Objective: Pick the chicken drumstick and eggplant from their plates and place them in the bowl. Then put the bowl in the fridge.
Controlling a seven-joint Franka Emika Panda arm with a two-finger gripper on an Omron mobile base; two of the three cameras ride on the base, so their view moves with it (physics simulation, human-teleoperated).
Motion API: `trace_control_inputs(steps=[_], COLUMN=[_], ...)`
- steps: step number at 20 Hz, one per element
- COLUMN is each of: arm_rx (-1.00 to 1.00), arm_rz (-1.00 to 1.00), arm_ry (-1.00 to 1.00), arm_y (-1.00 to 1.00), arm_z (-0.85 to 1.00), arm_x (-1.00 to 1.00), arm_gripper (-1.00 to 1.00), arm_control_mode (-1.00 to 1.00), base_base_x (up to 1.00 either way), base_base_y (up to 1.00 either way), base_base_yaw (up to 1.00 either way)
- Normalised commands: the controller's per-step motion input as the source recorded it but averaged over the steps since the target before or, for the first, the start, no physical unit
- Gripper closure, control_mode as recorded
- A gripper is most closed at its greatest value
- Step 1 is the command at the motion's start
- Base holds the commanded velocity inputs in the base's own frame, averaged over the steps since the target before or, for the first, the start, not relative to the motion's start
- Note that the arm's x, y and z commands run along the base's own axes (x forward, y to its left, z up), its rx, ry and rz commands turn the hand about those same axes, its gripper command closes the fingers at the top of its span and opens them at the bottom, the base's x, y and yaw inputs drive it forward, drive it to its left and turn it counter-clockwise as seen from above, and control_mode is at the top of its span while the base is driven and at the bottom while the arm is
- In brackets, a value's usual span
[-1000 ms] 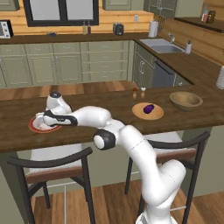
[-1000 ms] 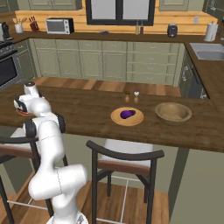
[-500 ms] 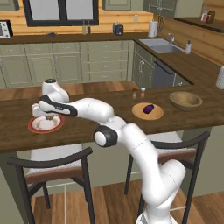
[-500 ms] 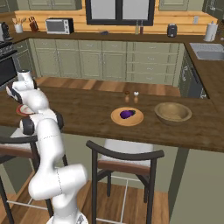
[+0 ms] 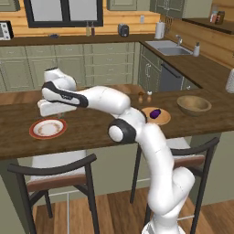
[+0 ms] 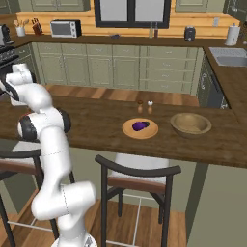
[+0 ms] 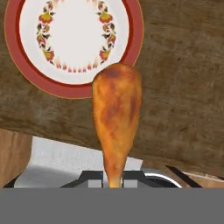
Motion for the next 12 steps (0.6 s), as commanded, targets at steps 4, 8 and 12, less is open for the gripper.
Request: trace_control_inputs(steps=[4, 8, 12], arm_rx=[0.0, 0.0, 0.0], arm_rz=[0.0, 0.01, 0.01], arm_ry=[-0.1, -0.17, -0.28], arm_y=[-0.97, -1.0, -0.99], arm_z=[0.26, 0.0, 0.56], arm_x=[-1.0, -1.0, -0.92], arm_gripper=[1.0, 1.0, 1.0], arm_control_mode=[-1.0, -1.0, -1.0], base_base_x=[0.0, 0.0, 0.0], base_base_y=[0.0, 0.0, 0.0], base_base_yaw=[0.0, 0.0, 0.0])
